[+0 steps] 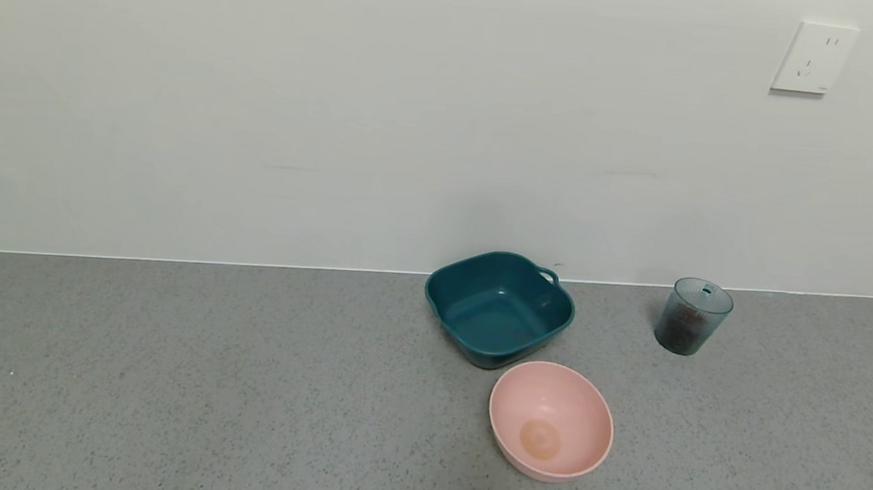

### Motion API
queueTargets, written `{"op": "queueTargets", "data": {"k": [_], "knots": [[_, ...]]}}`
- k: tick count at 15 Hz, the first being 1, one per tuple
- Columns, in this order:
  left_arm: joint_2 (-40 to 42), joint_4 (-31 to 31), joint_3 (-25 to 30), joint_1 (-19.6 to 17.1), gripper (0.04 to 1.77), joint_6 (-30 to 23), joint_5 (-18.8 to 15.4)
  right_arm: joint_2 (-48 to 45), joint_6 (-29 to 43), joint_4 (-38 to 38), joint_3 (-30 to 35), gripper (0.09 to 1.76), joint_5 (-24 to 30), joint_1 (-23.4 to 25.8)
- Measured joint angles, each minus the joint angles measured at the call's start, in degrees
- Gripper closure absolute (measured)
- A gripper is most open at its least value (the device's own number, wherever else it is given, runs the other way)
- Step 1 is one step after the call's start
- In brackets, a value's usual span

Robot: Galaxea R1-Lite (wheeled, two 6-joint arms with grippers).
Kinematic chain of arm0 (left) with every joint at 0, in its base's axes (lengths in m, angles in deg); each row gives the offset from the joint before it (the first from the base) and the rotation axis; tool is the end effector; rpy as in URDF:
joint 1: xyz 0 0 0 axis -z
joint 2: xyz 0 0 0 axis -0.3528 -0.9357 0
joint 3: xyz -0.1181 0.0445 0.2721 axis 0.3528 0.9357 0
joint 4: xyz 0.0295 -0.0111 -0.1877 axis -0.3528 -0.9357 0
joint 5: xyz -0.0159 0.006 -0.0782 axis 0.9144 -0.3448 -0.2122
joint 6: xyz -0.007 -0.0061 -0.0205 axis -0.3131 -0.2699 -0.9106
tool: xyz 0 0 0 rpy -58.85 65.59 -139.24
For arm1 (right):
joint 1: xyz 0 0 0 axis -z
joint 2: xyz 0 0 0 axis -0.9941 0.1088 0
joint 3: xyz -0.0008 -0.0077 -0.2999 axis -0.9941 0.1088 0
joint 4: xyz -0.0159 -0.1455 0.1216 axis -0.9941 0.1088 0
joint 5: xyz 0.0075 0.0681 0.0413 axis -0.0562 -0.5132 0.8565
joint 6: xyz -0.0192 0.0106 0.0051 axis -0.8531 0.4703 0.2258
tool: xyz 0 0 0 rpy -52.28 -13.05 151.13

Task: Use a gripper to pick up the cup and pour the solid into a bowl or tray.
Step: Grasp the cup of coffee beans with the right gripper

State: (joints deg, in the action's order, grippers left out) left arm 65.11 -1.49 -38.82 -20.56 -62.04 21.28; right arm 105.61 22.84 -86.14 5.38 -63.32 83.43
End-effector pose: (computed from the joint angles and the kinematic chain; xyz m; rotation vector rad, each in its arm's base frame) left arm -0.0228 0.0000 0.0762 0.0000 -0.0032 -0.0017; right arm -0.0189 0.0001 0.1924 -0.0175 -0.1088 0.0175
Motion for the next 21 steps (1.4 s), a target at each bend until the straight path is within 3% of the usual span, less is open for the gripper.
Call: {"op": "queueTargets", "data": {"k": [4,8,14,21], "knots": [[0.0,0.01,0.0,0.0,0.06,0.0,0.0,16.81,-0.24,-0.16,-12.84,0.14,0.0,0.04],[0.0,0.0,0.0,0.0,0.06,0.0,0.0,32.05,-0.27,-0.29,-17.97,0.14,-0.02,0.0],[0.0,0.01,0.0,0.0,0.06,0.0,0.0,47.81,-0.17,-2.56,-15.1,0.14,-0.11,0.22],[0.0,0.01,0.0,0.0,0.06,0.0,0.0,62.93,-0.11,-21.05,-7.57,0.14,-0.44,0.35]]}}
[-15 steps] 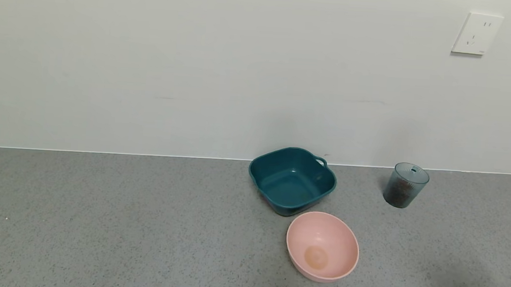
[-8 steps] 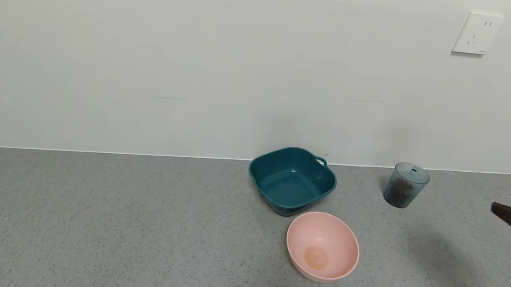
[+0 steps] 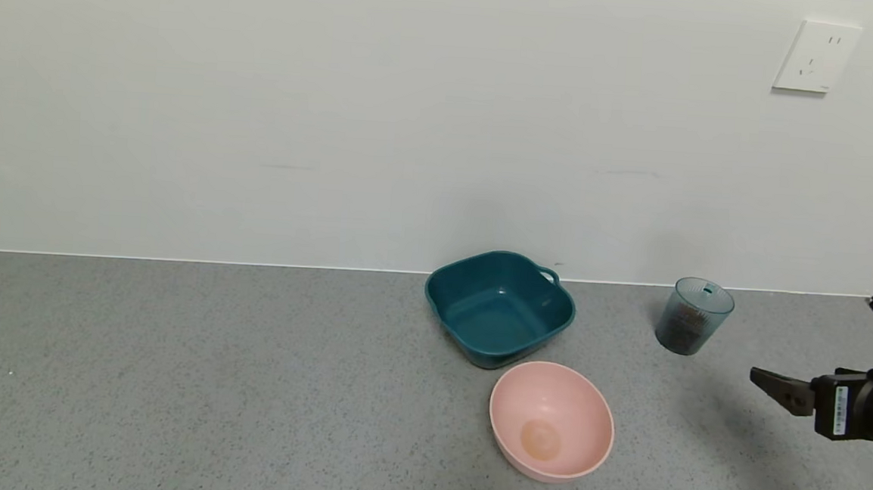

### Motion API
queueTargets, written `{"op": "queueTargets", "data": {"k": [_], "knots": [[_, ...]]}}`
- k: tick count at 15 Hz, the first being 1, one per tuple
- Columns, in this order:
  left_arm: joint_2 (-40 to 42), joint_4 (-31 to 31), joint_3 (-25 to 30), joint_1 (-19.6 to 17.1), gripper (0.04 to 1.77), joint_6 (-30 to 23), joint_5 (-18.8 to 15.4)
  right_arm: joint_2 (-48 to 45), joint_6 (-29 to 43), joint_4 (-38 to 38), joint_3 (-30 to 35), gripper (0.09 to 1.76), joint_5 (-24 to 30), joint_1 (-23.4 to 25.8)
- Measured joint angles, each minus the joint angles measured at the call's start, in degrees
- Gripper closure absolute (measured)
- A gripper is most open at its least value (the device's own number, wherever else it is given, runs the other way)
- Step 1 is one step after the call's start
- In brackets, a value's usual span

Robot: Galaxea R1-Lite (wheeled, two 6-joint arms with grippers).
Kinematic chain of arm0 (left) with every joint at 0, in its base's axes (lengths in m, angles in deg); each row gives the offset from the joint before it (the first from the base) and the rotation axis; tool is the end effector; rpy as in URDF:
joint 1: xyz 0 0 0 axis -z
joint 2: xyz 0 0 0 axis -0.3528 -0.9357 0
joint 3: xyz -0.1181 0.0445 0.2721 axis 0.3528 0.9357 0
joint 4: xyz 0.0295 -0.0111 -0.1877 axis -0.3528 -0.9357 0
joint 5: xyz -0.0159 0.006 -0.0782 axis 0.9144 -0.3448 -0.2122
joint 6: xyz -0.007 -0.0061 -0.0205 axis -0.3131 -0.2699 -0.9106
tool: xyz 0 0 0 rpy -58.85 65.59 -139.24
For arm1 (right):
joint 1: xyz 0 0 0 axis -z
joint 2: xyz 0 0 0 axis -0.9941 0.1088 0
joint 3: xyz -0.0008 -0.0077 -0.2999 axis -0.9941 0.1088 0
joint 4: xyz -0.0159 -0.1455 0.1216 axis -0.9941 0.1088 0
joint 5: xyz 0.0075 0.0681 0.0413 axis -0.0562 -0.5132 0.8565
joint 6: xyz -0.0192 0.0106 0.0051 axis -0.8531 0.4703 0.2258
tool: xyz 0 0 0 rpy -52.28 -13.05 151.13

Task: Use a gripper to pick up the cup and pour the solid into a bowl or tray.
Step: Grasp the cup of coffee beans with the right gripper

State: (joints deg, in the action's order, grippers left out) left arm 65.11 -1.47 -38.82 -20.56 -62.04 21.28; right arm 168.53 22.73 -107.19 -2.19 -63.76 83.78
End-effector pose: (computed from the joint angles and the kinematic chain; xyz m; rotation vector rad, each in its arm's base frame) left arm -0.0228 0.0000 0.0762 0.0000 -0.0036 -0.0017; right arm 0.2094 -0.0001 0.1636 -0.0173 0.4899 0.0093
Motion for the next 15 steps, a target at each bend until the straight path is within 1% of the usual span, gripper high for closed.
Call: {"op": "queueTargets", "data": {"k": [5,10,15], "knots": [[0.0,0.0,0.0,0.0,0.06,0.0,0.0,9.89,0.13,-8.98,1.23,0.14,0.04,1.12],[0.0,0.0,0.0,0.0,0.06,0.0,0.0,19.65,0.52,-19.7,1.32,0.14,0.2,2.21],[0.0,-0.01,0.0,0.0,0.06,0.0,0.0,29.6,0.85,-34.32,1.07,0.14,-0.87,2.4]]}}
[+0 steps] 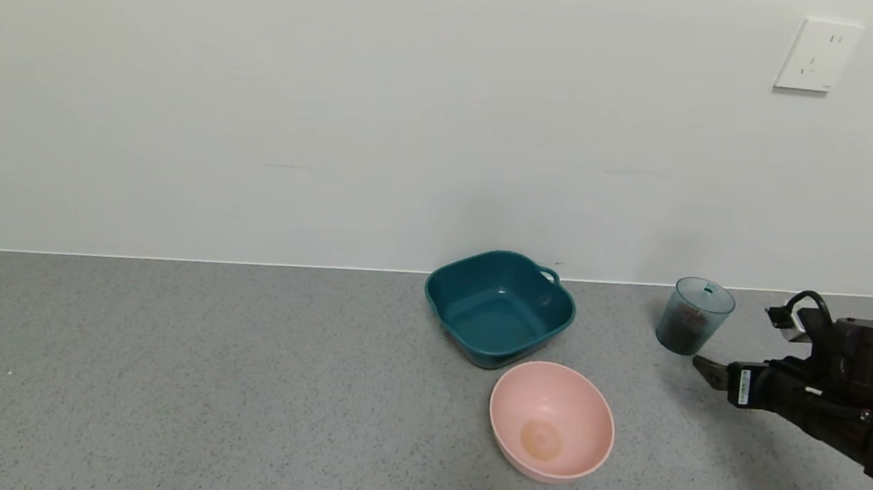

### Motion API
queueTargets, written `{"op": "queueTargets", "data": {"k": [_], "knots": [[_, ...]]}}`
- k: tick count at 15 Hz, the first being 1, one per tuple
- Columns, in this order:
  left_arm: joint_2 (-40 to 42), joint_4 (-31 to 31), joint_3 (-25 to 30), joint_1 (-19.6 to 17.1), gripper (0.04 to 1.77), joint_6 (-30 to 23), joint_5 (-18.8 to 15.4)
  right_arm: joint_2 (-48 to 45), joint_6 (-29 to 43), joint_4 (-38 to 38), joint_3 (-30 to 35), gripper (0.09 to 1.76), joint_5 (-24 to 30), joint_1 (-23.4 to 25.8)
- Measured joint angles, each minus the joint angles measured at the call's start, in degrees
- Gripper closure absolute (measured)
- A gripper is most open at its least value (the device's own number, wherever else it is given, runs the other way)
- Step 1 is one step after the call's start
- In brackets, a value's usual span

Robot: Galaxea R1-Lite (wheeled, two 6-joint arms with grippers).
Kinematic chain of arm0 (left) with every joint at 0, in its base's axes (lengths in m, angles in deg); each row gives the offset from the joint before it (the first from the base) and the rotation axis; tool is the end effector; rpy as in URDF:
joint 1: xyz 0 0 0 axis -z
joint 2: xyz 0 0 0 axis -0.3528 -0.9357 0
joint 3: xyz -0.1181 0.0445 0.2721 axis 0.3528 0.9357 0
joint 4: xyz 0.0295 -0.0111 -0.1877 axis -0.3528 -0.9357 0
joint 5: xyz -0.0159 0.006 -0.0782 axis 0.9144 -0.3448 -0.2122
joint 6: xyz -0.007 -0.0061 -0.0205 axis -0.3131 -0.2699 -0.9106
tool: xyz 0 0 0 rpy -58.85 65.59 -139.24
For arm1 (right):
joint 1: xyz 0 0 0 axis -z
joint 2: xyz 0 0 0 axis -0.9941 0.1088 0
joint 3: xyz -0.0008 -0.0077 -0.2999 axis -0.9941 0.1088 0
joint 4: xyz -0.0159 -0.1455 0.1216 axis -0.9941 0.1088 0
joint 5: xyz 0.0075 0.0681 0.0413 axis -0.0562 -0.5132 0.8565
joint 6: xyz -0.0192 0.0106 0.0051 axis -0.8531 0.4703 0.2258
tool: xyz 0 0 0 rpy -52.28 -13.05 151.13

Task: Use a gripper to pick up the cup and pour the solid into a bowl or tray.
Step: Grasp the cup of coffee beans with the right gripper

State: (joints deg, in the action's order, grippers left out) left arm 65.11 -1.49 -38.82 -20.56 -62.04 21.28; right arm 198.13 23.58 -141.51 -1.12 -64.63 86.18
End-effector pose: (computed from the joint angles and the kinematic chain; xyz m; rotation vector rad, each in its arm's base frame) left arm -0.0228 0.0000 0.0762 0.0000 -0.0032 -0.0017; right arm 0.2981 -0.0130 0.0811 0.0027 0.4264 -0.0507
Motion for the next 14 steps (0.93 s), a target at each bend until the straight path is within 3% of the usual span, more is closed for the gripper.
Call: {"op": "queueTargets", "data": {"k": [7,14], "knots": [[0.0,0.0,0.0,0.0,0.06,0.0,-0.02,14.42,0.02,-22.36,-0.52,0.14,-1.21,-0.32],[0.0,0.0,0.0,0.0,0.06,0.0,0.0,23.87,1.18,-32.15,-4.55,0.14,-0.94,-0.09]]}}
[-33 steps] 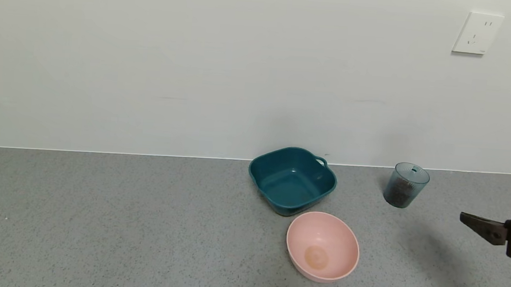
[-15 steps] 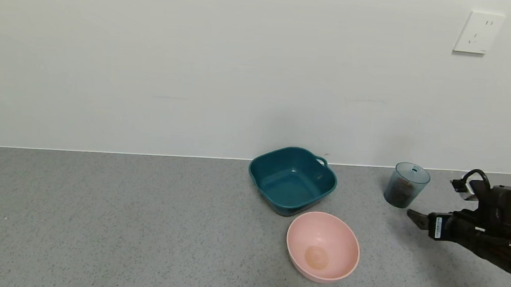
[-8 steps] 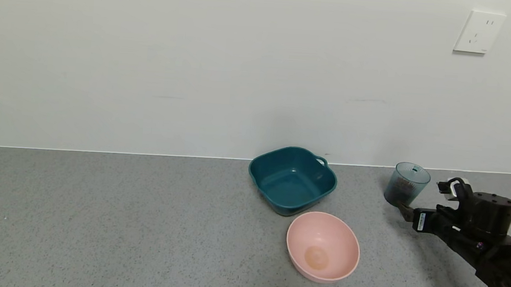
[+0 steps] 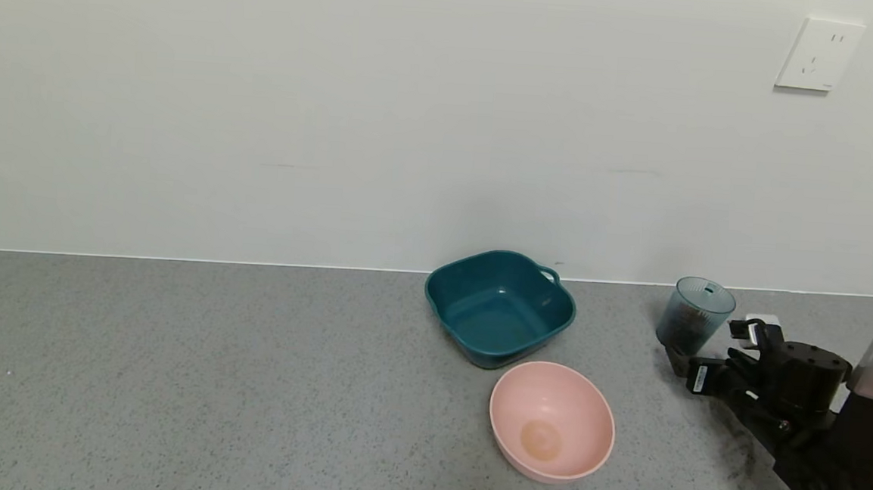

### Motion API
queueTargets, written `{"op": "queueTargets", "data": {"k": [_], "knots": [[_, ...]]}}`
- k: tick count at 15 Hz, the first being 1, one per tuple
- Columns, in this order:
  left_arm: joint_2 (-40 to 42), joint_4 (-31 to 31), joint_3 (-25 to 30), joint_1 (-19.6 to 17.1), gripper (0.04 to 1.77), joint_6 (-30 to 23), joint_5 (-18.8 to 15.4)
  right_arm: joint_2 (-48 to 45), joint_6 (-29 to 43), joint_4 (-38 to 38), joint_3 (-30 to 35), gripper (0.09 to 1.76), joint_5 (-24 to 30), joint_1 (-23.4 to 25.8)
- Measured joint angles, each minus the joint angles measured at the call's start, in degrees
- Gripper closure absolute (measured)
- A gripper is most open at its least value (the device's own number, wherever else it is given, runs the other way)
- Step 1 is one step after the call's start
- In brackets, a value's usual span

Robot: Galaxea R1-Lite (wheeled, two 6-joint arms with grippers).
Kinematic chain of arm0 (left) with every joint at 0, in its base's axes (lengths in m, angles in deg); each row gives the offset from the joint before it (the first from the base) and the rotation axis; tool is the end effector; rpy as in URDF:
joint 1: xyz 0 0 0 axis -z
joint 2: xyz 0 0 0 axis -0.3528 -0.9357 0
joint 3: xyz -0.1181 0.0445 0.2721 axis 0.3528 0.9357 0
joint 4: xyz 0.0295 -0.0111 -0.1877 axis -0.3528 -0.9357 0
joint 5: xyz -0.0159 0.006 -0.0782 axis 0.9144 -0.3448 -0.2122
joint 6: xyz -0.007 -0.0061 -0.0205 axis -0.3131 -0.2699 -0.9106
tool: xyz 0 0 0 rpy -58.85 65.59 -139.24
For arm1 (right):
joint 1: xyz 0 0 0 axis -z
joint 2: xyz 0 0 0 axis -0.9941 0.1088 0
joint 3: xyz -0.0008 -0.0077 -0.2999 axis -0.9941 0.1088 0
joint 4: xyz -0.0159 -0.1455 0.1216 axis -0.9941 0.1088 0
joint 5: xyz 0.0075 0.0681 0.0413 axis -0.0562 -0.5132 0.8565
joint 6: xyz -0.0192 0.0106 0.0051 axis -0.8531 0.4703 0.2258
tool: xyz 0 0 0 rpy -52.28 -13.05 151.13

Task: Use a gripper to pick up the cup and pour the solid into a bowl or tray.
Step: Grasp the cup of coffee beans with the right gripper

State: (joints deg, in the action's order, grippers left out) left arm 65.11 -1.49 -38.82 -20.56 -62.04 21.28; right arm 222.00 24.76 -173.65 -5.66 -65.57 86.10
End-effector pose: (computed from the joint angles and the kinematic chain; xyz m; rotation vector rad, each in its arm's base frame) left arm -0.0228 0.0000 0.0762 0.0000 -0.0032 -0.0017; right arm 0.3524 -0.0152 0.0124 0.0178 0.2022 -0.0688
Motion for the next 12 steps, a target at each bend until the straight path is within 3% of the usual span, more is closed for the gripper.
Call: {"op": "queueTargets", "data": {"k": [12], "knots": [[0.0,0.04,0.0,0.0,0.06,0.0,0.0,6.31,1.1,-1.62,-10.59,0.14,-0.22,-0.22]]}}
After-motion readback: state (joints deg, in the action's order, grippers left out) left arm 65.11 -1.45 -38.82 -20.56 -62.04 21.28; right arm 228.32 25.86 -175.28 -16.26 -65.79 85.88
